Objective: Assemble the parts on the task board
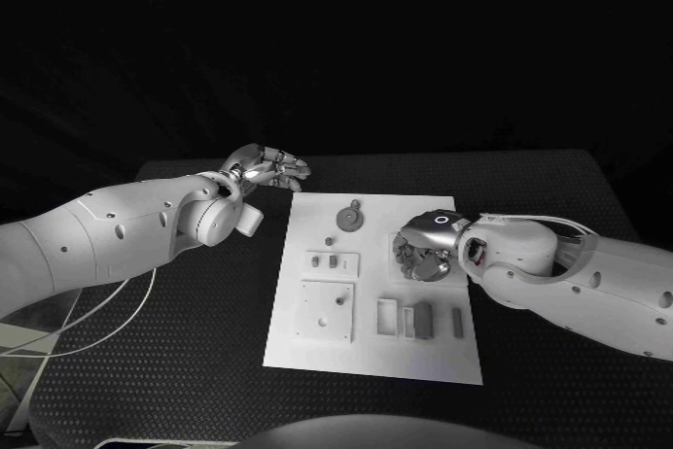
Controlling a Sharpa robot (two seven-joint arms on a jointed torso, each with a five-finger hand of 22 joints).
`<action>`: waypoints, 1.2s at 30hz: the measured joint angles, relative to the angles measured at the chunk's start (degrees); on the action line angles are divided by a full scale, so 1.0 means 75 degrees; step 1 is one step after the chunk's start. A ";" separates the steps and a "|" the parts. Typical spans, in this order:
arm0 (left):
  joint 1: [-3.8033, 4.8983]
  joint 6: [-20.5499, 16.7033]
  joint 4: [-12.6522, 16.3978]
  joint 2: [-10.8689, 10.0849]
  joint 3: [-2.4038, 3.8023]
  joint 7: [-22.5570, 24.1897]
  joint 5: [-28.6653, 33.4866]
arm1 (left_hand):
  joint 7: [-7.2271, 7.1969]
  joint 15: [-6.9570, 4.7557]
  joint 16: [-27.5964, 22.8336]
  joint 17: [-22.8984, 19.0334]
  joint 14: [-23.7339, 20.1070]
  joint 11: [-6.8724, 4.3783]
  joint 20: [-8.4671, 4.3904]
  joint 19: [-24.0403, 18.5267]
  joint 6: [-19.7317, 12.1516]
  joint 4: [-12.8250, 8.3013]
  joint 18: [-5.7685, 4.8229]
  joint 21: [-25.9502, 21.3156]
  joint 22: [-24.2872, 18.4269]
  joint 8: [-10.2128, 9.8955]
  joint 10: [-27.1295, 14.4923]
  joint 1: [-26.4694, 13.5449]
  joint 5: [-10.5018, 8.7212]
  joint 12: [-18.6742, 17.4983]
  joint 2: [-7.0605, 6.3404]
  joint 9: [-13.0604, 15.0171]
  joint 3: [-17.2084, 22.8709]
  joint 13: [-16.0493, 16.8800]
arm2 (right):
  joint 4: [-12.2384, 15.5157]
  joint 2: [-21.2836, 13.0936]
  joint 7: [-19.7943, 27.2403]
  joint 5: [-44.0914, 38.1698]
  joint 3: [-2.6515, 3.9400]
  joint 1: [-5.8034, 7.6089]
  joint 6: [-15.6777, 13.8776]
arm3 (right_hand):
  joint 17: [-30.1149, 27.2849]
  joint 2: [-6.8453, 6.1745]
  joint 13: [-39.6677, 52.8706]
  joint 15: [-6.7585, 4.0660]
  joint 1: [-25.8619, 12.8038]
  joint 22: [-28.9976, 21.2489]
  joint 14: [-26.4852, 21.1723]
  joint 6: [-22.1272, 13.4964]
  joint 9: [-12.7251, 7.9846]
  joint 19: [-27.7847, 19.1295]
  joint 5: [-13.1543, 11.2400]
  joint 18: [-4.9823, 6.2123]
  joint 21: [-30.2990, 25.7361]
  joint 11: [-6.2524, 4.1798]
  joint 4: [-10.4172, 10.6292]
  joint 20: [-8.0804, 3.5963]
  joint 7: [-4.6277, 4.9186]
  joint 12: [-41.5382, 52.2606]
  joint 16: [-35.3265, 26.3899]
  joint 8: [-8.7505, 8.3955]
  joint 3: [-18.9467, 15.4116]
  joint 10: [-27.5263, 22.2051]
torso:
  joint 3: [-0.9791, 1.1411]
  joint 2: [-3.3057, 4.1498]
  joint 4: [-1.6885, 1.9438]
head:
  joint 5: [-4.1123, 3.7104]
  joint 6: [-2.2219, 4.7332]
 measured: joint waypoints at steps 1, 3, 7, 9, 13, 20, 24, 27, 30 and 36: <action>0.0000 0.0000 0.0000 0.0000 0.0000 0.0000 0.0000 | 0.0000 0.0000 0.0000 0.0007 0.0000 0.0000 0.0000 0.0000 0.0000 0.0000 0.0001 0.0000 -0.0006 0.0000 0.0000 0.0000 0.0000 0.0000 0.0000 0.0000 0.0000 0.0000 | -0.0006 0.0000 0.0001 0.0000 -0.0003 0.0000 -0.0005 | -0.0006 0.0060 0.0026 -0.0019 0.0060 0.0000 0.0019 0.0027 0.0000 0.0006 0.0000 0.0001 0.0000 -0.0014 -0.0022 -0.0006 -0.0026 0.0000 0.0001 0.0034 0.0022 0.0016 | 0.0000 0.0000 -0.0002 | 0.0006 -0.0010; 0.0000 0.0000 0.0000 0.0000 0.0000 0.0001 0.0000 | 0.0000 0.0005 0.0000 0.0007 0.0005 0.0000 0.0000 0.0000 0.0000 0.0000 0.0000 0.0000 -0.0006 0.0000 0.0000 0.0000 0.0000 0.0000 0.0000 0.0000 0.0000 -0.0001 | -0.0016 0.0000 0.0001 -0.0001 -0.0008 0.0000 -0.0010 | -0.0010 0.0121 0.0060 -0.0038 0.0121 0.0000 0.0038 0.0062 0.0007 0.0007 0.0000 0.0001 0.0000 -0.0030 -0.0021 -0.0006 -0.0059 0.0025 0.0010 0.0050 0.0021 0.0052 | 0.0000 -0.0001 -0.0003 | 0.0009 -0.0018; 0.0000 0.0000 0.0000 0.0001 0.0000 0.0001 0.0000 | 0.0000 0.0027 0.0000 0.0006 0.0028 0.0000 0.0000 0.0000 0.0000 0.0000 0.0000 0.0000 -0.0006 0.0000 0.0000 0.0000 0.0000 0.0000 0.0000 0.0000 0.0000 -0.0007 | -0.0022 -0.0012 -0.0001 -0.0016 -0.0022 0.0000 -0.0047 | -0.0020 0.0457 0.0148 -0.0071 0.0229 0.0000 0.0067 0.0247 0.0017 0.0034 0.0000 0.0001 0.0046 -0.0087 -0.0042 -0.0032 -0.0123 0.0099 0.0070 0.0119 0.0041 0.0219 | 0.0000 -0.0001 -0.0007 | 0.0012 -0.0023; 0.0000 0.0000 0.0000 0.0000 0.0000 0.0001 0.0000 | 0.0000 0.0027 0.0000 0.0013 0.0027 0.0000 0.0000 0.0000 0.0000 0.0000 0.0000 0.0000 -0.0006 0.0000 0.0000 0.0000 0.0000 0.0000 0.0000 0.0001 0.0000 -0.0006 | -0.0016 -0.0011 -0.0009 -0.0039 -0.0023 -0.0005 -0.0087 | -0.0022 0.0588 0.0221 -0.0144 0.0262 0.0001 0.0109 0.0372 0.0017 0.0072 -0.0001 0.0000 0.0080 -0.0127 -0.0044 -0.0047 -0.0152 0.0185 0.0114 0.0168 0.0039 0.0340 | 0.0000 -0.0001 -0.0008 | 0.0012 -0.0023; 0.0000 0.0000 -0.0001 0.0004 0.0000 0.0001 0.0000 | 0.0000 0.0027 0.0000 0.0015 0.0027 0.0000 0.0000 0.0000 0.0000 0.0000 0.0000 0.0000 -0.0006 0.0000 0.0000 0.0000 0.0000 0.0000 0.0000 0.0001 0.0000 -0.0006 | -0.0010 -0.0005 -0.0024 -0.0084 -0.0023 -0.0009 -0.0168 | -0.0051 0.0647 0.0349 -0.0207 0.0291 0.0000 0.0149 0.0484 0.0018 0.0123 -0.0005 0.0000 0.0096 -0.0208 -0.0057 -0.0059 -0.0204 0.0244 0.0120 0.0232 0.0198 0.0448 | 0.0000 -0.0001 -0.0010 | 0.0012 -0.0023; 0.0000 0.0000 -0.0001 0.0004 0.0000 0.0001 0.0000 | 0.0000 0.0027 0.0000 0.0021 0.0027 0.0000 0.0000 0.0000 0.0000 0.0000 0.0000 0.0000 -0.0014 0.0000 0.0000 0.0000 0.0000 0.0000 0.0000 0.0001 0.0000 -0.0006 | -0.0011 -0.0002 -0.0049 -0.0166 -0.0023 -0.0028 -0.0297 | -0.0122 0.0607 0.0480 -0.0310 0.0314 0.0003 0.0255 0.0596 0.0018 0.0293 -0.0026 -0.0009 0.0150 -0.0248 -0.0015 -0.0105 -0.0211 0.0334 0.0202 0.0274 0.0895 0.0544 | -0.0001 -0.0002 -0.0010 | 0.0003 -0.0039; 0.0000 0.0000 -0.0002 0.0004 0.0000 0.0002 0.0000 | 0.0000 0.0027 0.0000 0.0021 0.0027 0.0000 0.0000 0.0000 0.0000 0.0000 0.0000 0.0000 -0.0014 0.0000 0.0000 0.0000 0.0000 0.0000 0.0000 0.0001 0.0000 -0.0006 | -0.0009 -0.0005 -0.0052 -0.0188 -0.0028 -0.0033 -0.0367 | -0.0138 0.0566 0.0601 -0.0325 0.0273 0.0003 0.0272 0.0609 0.0019 0.0332 0.0002 -0.0013 0.0165 -0.0275 -0.0031 -0.0143 -0.0222 0.0335 0.0203 0.0293 0.0984 0.0570 | -0.0004 -0.0003 -0.0010 | 0.0001 -0.0045; 0.0000 0.0000 -0.0002 0.0004 0.0000 0.0002 0.0000 | 0.0000 0.0027 0.0000 0.0030 0.0027 0.0000 0.0000 0.0000 0.0000 0.0000 0.0000 0.0000 -0.0013 0.0000 0.0000 0.0000 0.0000 0.0000 0.0000 0.0001 0.0000 -0.0013 | 0.0035 -0.0027 -0.0060 -0.0203 -0.0028 -0.0034 -0.0416 | -0.0139 0.0550 0.0692 -0.0316 0.0256 0.0003 0.0282 0.0611 0.0018 0.0333 0.0002 -0.0018 0.0165 -0.0275 -0.0031 -0.0142 -0.0222 0.0335 0.0203 0.0311 0.1002 0.0570 | -0.0004 -0.0003 -0.0007 | 0.0001 -0.0051; 0.0000 0.0000 -0.0006 0.0002 0.0000 0.0002 0.0000 | 0.0000 0.0027 0.0000 0.0029 0.0027 0.0000 0.0000 0.0000 0.0000 0.0000 0.0000 0.0000 -0.0020 0.0000 0.0000 0.0000 0.0000 0.0000 0.0000 -0.0005 0.0000 -0.0013 | 0.0125 -0.0081 -0.0084 -0.0228 -0.0024 -0.0031 -0.0467 | -0.0146 0.0550 0.0744 -0.0315 0.0257 0.0003 0.0283 0.0611 0.0019 0.0334 0.0002 -0.0078 0.0165 -0.0275 -0.0031 -0.0143 -0.0223 0.0335 0.0203 0.0314 0.1004 0.0570 | -0.0004 -0.0003 -0.0007 | 0.0011 -0.0054; 0.0000 0.0000 -0.0040 0.0019 0.0000 0.0002 0.0000 | 0.0000 0.0027 -0.0029 0.0038 0.0027 0.0000 0.0000 0.0000 0.0000 0.0000 0.0000 0.0000 -0.0020 0.0000 0.0000 0.0000 0.0000 0.0000 0.0000 -0.0005 0.0000 -0.0012 | 0.0437 -0.0150 -0.0111 -0.0261 0.0031 0.0044 -0.0551 | -0.0153 0.0550 0.0803 -0.0302 0.0256 0.0003 0.0296 0.0610 0.0019 0.0345 0.0002 -0.0087 0.0164 -0.0275 -0.0051 -0.0131 -0.0224 0.0335 0.0203 0.0316 0.1028 0.0570 | -0.0003 -0.0007 -0.0007 | 0.0026 -0.0055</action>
